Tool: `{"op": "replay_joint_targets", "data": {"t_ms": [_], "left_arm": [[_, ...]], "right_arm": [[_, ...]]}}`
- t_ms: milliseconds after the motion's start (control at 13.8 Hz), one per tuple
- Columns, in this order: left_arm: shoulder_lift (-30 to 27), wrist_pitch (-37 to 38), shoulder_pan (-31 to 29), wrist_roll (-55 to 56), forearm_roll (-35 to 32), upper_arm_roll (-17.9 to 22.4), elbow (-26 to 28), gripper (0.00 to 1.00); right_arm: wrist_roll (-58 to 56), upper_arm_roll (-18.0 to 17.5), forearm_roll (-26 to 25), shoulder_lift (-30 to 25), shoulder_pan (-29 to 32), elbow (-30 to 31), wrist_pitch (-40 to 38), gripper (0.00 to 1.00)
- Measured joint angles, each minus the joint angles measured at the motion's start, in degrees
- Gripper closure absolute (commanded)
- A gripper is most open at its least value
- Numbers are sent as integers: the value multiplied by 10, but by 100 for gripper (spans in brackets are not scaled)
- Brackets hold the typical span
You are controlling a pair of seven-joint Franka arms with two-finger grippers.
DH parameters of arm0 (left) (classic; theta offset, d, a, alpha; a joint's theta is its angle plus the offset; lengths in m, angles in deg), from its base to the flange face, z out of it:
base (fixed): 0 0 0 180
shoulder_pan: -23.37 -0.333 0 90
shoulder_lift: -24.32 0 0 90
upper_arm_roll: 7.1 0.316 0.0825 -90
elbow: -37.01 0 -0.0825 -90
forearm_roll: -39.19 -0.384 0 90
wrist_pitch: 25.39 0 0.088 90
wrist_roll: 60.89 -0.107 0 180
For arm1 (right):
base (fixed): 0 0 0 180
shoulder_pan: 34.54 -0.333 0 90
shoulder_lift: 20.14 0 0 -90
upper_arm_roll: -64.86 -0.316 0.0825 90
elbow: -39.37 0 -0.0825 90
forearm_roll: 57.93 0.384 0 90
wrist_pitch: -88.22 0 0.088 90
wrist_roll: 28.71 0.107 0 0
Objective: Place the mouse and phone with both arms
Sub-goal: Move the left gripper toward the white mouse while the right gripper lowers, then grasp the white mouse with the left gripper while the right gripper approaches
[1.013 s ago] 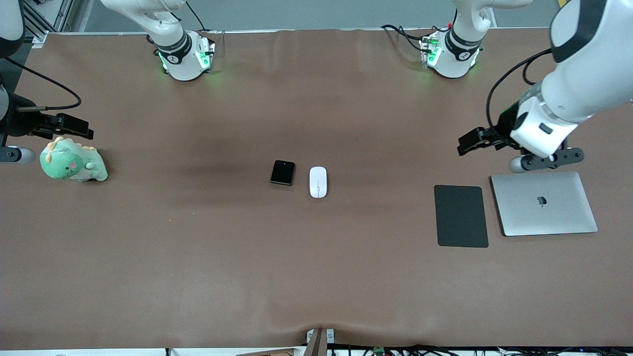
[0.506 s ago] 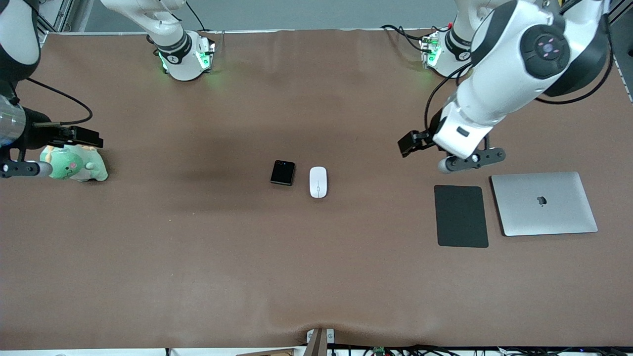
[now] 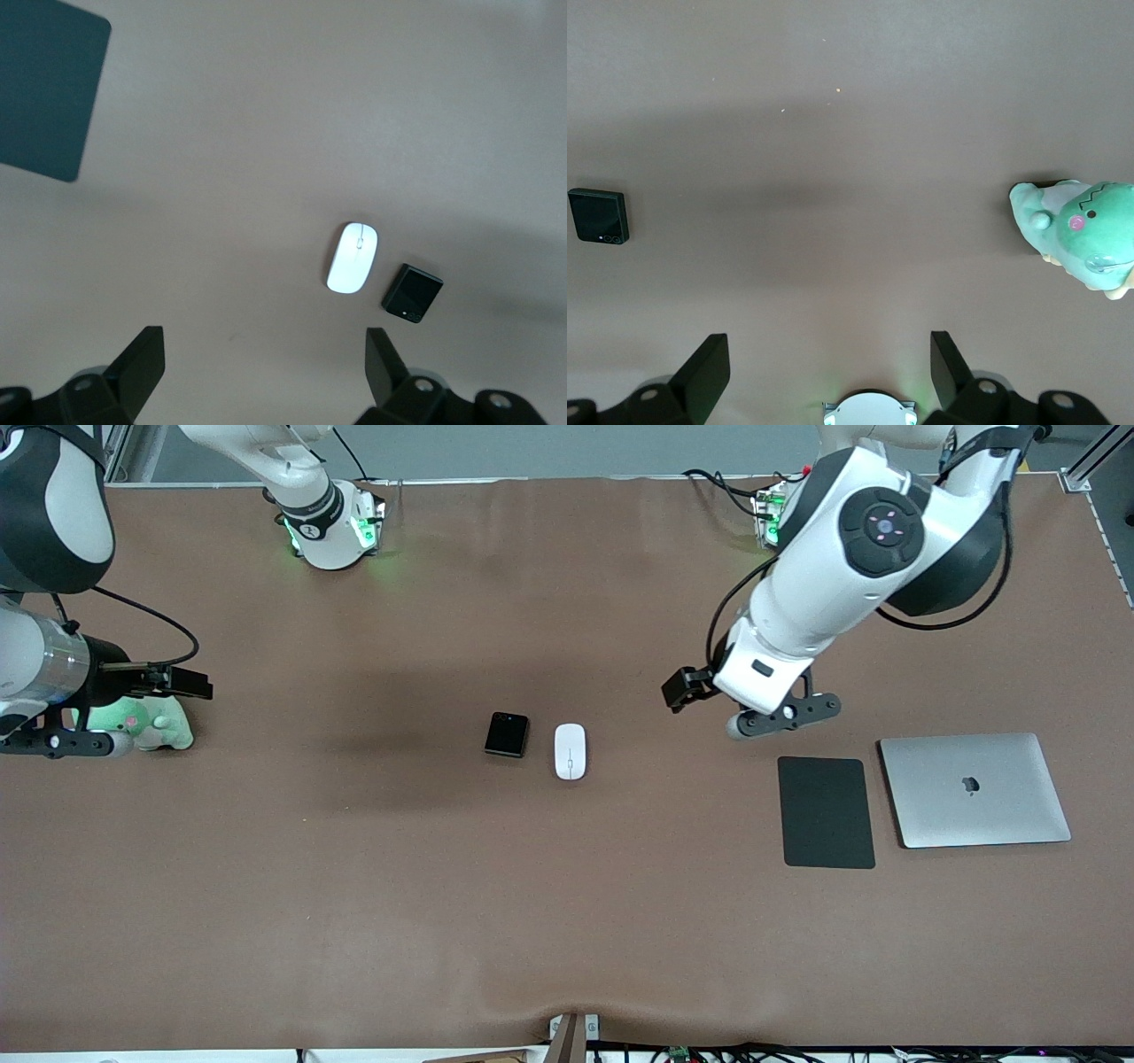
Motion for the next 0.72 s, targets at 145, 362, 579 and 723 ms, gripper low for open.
{"op": "replay_joint_targets", "data": {"t_ms": [145, 362, 579, 723], "left_arm": [[15, -7, 25, 26, 0, 0, -9, 0], [55, -17, 70, 62, -2, 0, -35, 0], [103, -47, 120, 120, -53, 0, -53, 0], [133, -66, 158, 162, -94, 0, -56, 0]], "right_arm": [[2, 0, 1, 0, -1, 0, 6, 0], [3, 1, 3, 8, 0, 1, 25, 0], [4, 3, 5, 17, 1, 1, 34, 0], [4, 3, 6, 27, 1, 2, 48, 0]]}}
